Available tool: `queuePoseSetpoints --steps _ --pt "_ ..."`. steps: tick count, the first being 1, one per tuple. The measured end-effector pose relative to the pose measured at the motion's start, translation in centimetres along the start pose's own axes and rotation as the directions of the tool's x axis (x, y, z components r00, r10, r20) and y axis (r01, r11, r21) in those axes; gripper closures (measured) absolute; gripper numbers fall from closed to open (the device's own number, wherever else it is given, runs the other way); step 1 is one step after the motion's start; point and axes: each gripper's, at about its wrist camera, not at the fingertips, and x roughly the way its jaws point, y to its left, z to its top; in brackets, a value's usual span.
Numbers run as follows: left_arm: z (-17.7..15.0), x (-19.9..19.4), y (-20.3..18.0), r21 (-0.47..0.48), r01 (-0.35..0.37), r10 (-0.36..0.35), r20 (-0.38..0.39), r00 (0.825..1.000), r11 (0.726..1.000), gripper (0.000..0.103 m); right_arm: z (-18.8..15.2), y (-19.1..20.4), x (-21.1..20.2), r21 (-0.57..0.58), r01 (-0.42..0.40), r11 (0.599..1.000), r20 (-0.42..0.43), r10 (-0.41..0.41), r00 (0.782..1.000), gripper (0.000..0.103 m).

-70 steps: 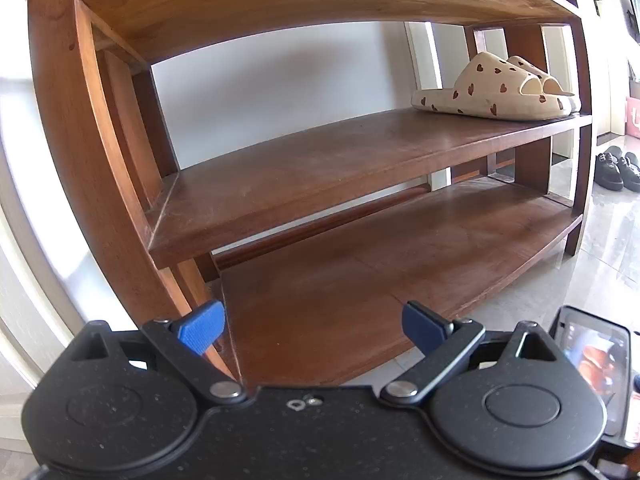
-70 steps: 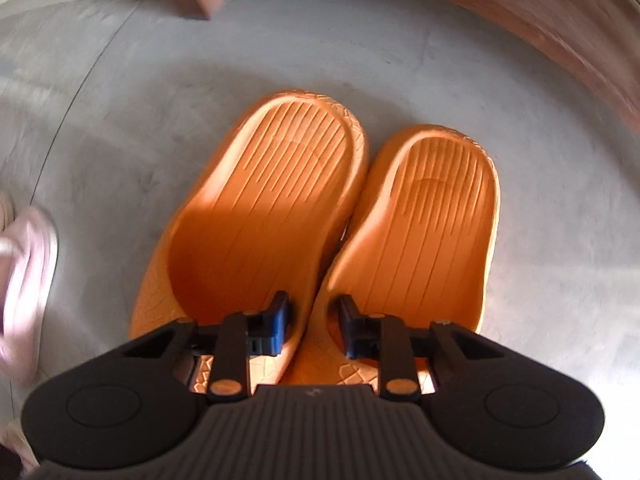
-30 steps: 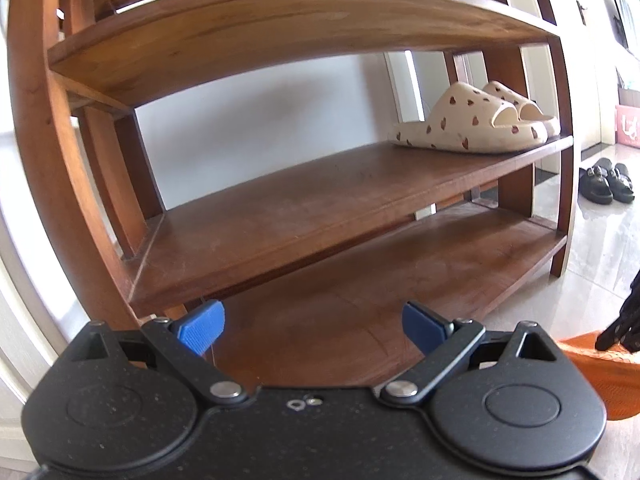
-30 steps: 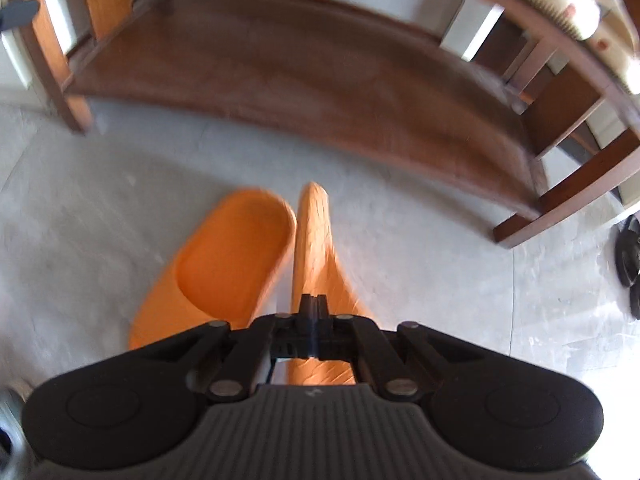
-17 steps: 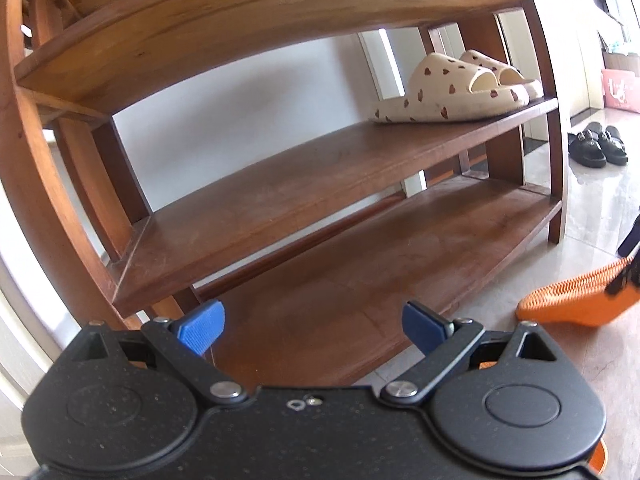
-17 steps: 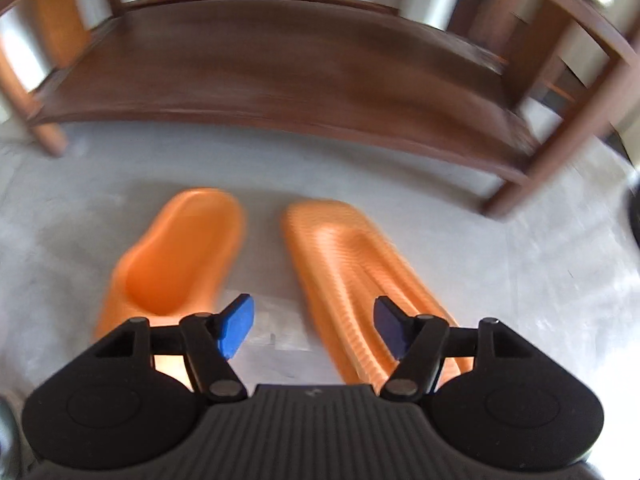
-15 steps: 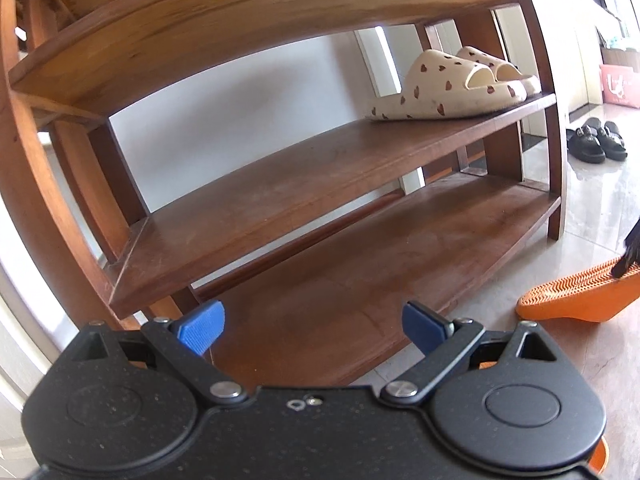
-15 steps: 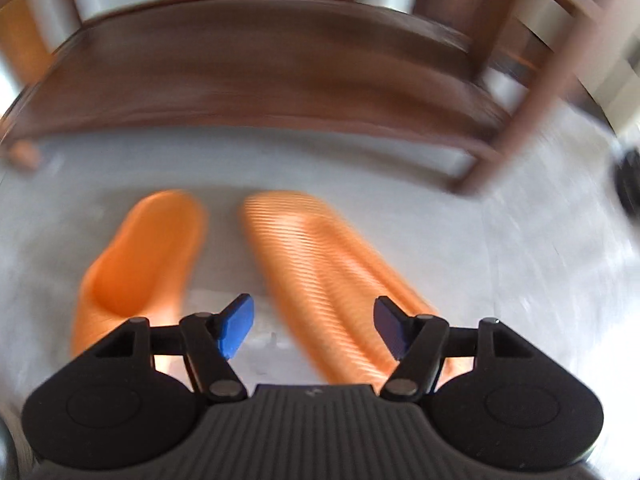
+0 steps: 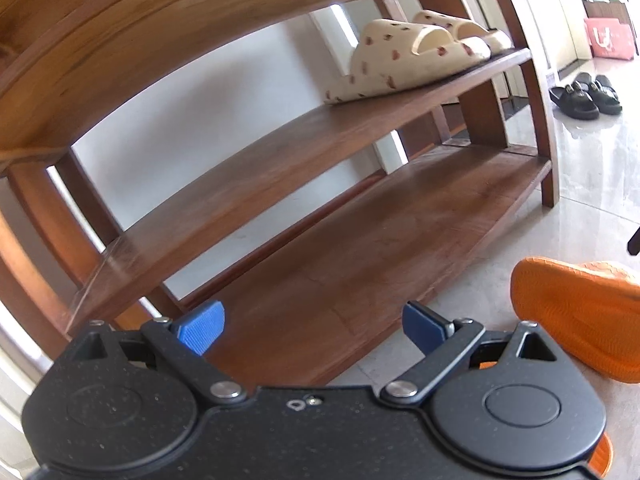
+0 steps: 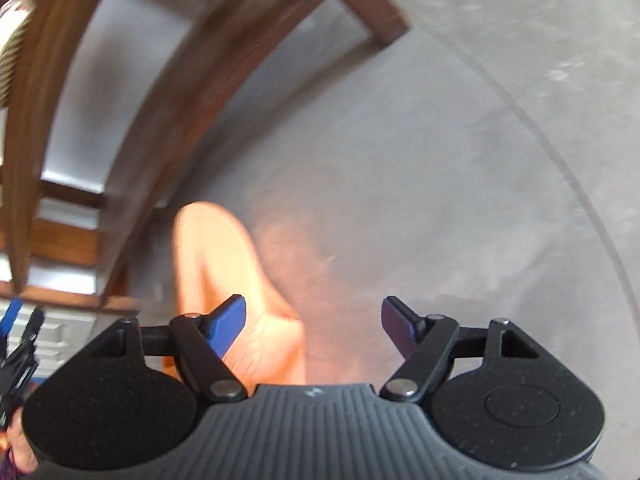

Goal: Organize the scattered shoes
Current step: 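Grasp one orange slide with the right tool and lift it, then turn the orange slide and set it beside its pair with the right tool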

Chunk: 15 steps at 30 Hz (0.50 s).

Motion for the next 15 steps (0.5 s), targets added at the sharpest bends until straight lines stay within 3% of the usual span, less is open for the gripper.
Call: queuePoseSetpoints --steps 4,8,10,12,15 --pt "0.4 0.5 -2.0 0.024 0.019 -0.019 0.002 1.0 1.0 0.007 -0.9 2.6 1.7 -0.113 -0.068 0.991 -0.02 0.066 0.998 0.025" --pt "0.5 0.7 -3.4 0.053 0.039 -0.04 0.014 0.999 0.998 0.006 -1.8 6.2 2.0 -0.289 -0.063 0.955 -0.008 0.063 0.998 0.045" --pt "0.3 0.8 -3.8 0.067 0.046 -0.047 0.013 0.999 0.997 0.006 -2.1 8.5 3.2 -0.405 -0.091 0.91 -0.035 0.084 0.996 0.043" --pt "0.1 1.0 -3.7 0.068 0.049 -0.05 0.004 0.999 0.996 0.006 -3.0 11.2 4.8 -0.515 -0.122 0.849 -0.115 0.073 0.991 0.044" --pt "-0.1 0.9 -3.0 0.057 0.043 -0.043 -0.004 0.999 0.997 0.006 -4.5 14.0 6.4 -0.652 -0.078 0.754 -0.118 0.001 0.993 0.044"
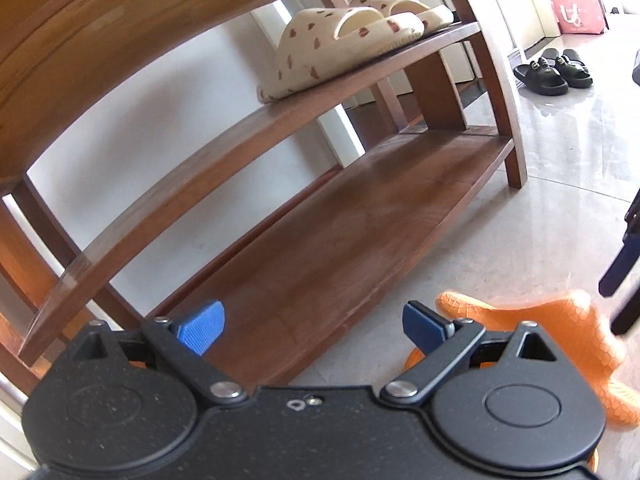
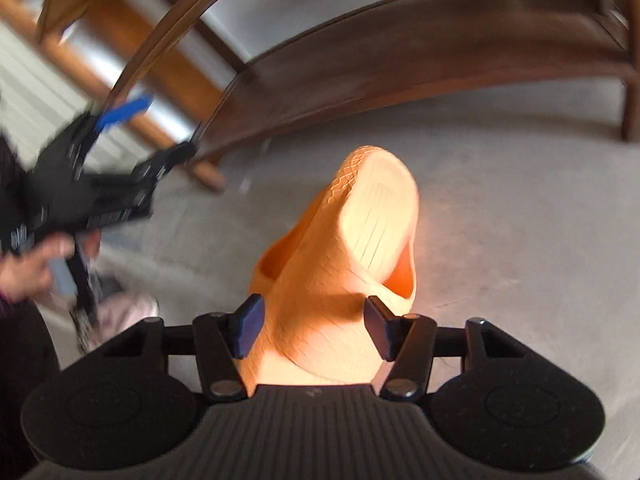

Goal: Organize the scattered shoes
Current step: 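Turn the orange slide and set it beside its pair with the right tool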

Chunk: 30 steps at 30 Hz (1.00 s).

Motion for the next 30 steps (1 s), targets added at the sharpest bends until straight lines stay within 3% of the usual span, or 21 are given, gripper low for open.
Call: queuePoseSetpoints --steps 4,6,12,15,19,23,30 --pt "-0.3 -0.3 0.9 -0.011 -0.019 0.019 0.0 1.0 1.0 0.006 1.8 2.2 0.9 -0.177 0.072 0.982 -0.013 -0.076 0.997 0.043" --pt "-0.3 -0.4 1.4 -0.021 -0.022 0.021 -0.009 1.0 1.0 0.006 2.2 1.4 1.2 -0.217 0.089 0.972 -0.039 -0.099 0.994 0.04" --pt "-0.1 -0.8 1.5 -0.015 -0.024 0.023 -0.009 1.0 1.0 0.006 5.1 0.1 4.2 -0.32 -0.034 0.947 -0.191 -0.029 0.981 0.039" --pt "0.0 -0.8 1.1 -0.003 -0.017 0.017 -0.008 1.0 1.0 0.006 6.0 0.6 6.0 -0.357 -0.143 0.923 -0.31 0.027 0.95 0.041" --pt "0.3 -0.8 0.8 0.007 -0.015 0.015 0.009 1.0 1.0 0.006 5.6 1.5 6.3 -0.418 -0.183 0.89 -0.425 -0.014 0.905 0.046" --pt "0.3 -0.7 0.7 -0.007 -0.007 0.007 0.003 1.0 1.0 0.005 5.1 1.9 4.3 -0.501 -0.111 0.858 -0.429 -0.135 0.893 0.046" --pt "0.7 -0.8 0.5 -0.008 -0.006 0.006 0.01 1.0 1.0 0.005 4.9 3.6 5.0 -0.545 -0.015 0.838 -0.408 -0.25 0.878 0.044"
